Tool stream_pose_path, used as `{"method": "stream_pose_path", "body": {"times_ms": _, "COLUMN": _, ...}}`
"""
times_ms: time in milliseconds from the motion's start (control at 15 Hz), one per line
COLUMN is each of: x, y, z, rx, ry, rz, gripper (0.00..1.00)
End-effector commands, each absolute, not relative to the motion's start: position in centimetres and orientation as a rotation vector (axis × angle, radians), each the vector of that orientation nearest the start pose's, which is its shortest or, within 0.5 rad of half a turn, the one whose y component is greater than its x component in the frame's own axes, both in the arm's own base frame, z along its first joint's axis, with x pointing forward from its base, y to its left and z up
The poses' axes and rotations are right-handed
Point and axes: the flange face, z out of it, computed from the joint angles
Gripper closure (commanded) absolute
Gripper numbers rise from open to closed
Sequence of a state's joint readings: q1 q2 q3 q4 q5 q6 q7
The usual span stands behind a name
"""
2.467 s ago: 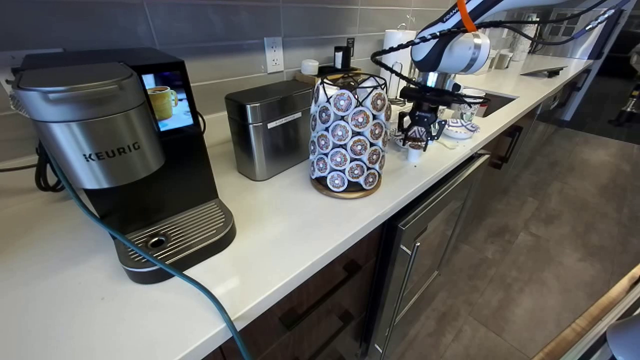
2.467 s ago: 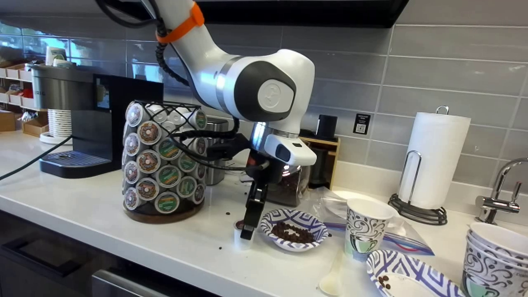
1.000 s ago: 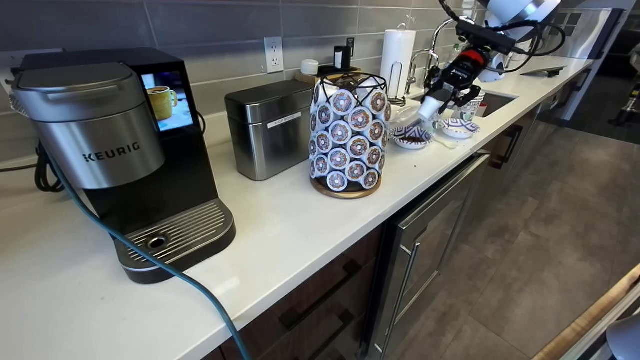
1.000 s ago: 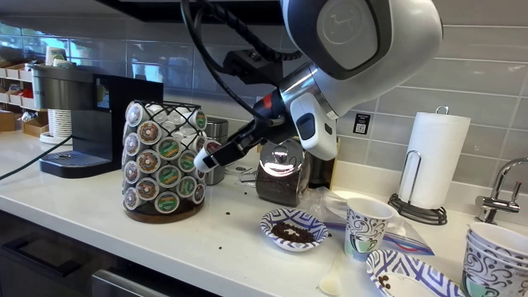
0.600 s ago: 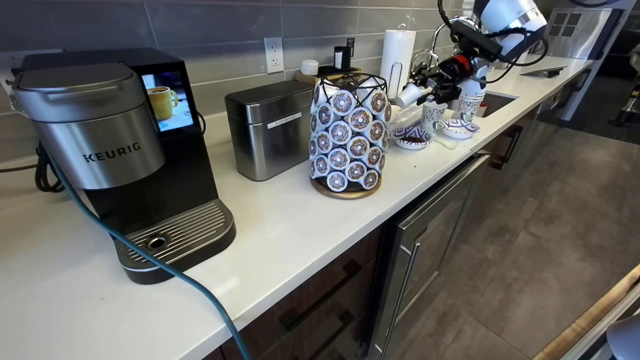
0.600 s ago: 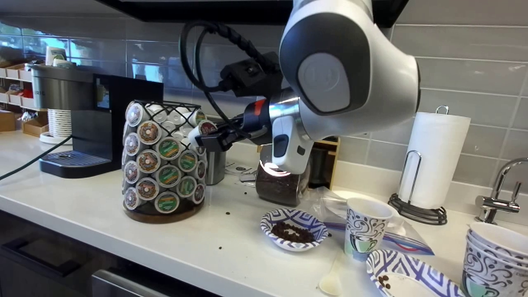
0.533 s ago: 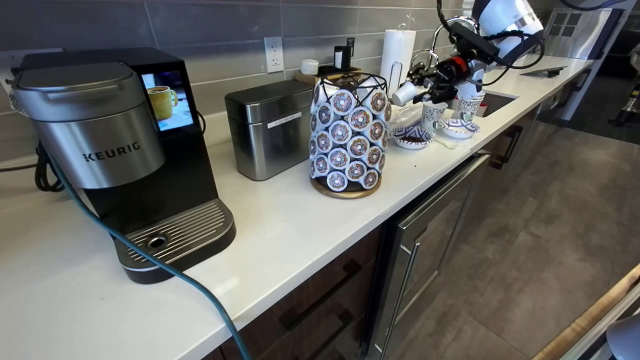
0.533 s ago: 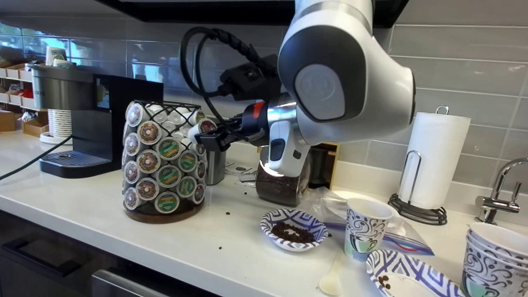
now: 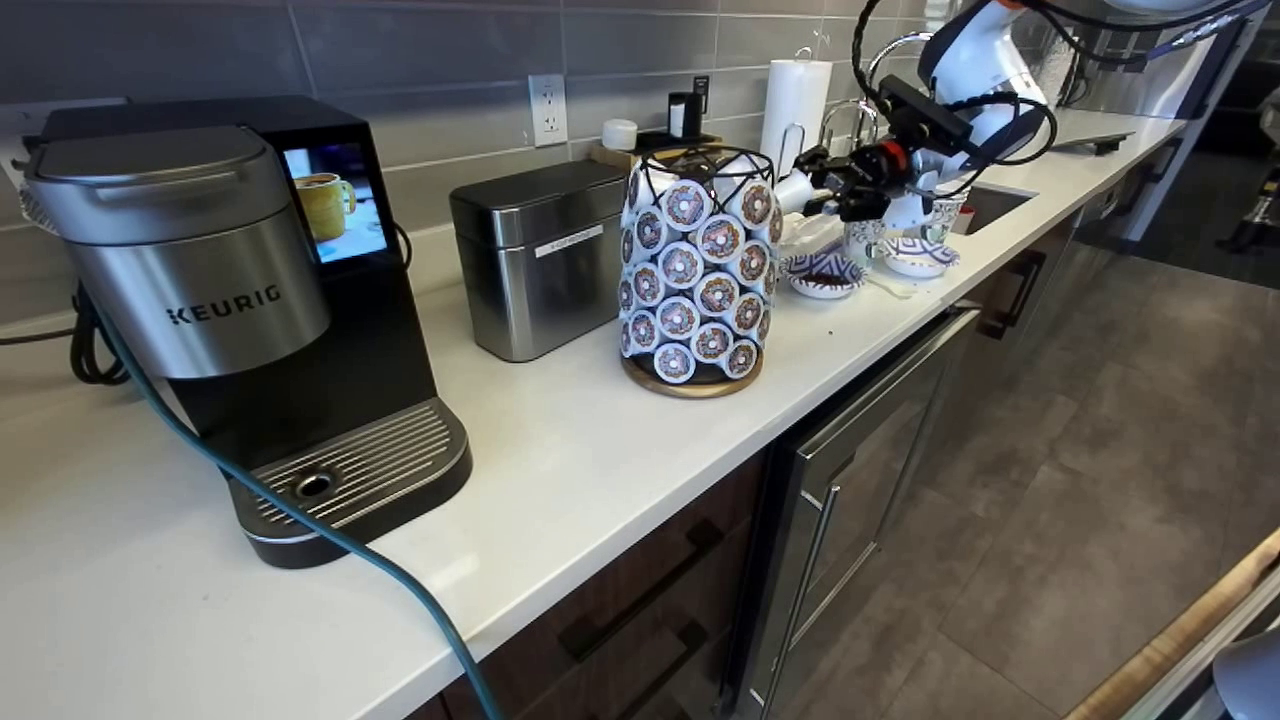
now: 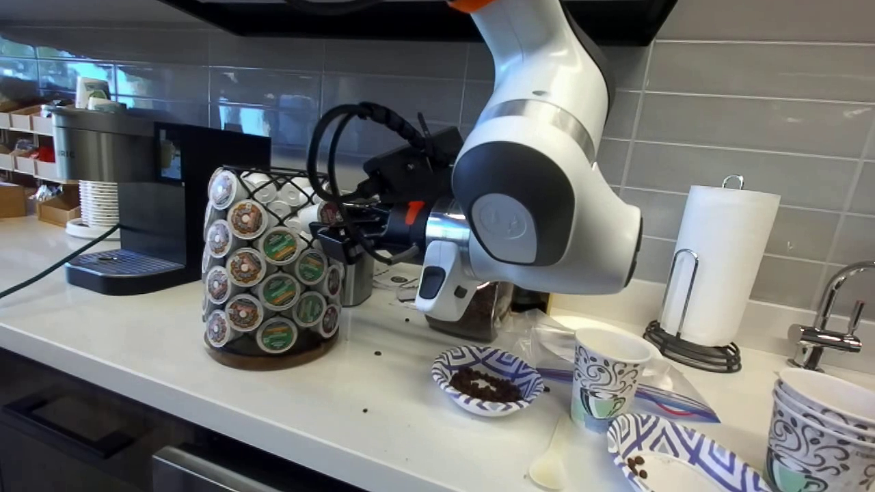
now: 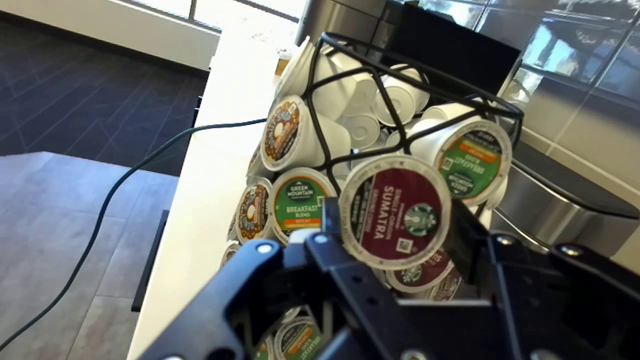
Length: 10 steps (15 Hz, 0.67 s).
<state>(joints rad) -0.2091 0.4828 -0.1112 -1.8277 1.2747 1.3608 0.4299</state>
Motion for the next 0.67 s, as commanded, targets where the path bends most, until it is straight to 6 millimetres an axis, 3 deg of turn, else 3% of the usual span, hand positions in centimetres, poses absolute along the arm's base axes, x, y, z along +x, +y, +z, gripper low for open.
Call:
{"method": "stream_pose_path", "body": {"times_ms": 0, "x": 60.0, "y": -6.3, "z": 29.4, "rx": -1.458, "ry": 1.000, "rz": 0.962, "gripper": 0.72}}
{"method": "stream_pose_path", "body": {"times_ms": 600, "x": 61.2, "y": -5.0, "z": 29.1, "rx": -1.450, "ry": 1.008, "rz": 1.007, "gripper": 0.72}}
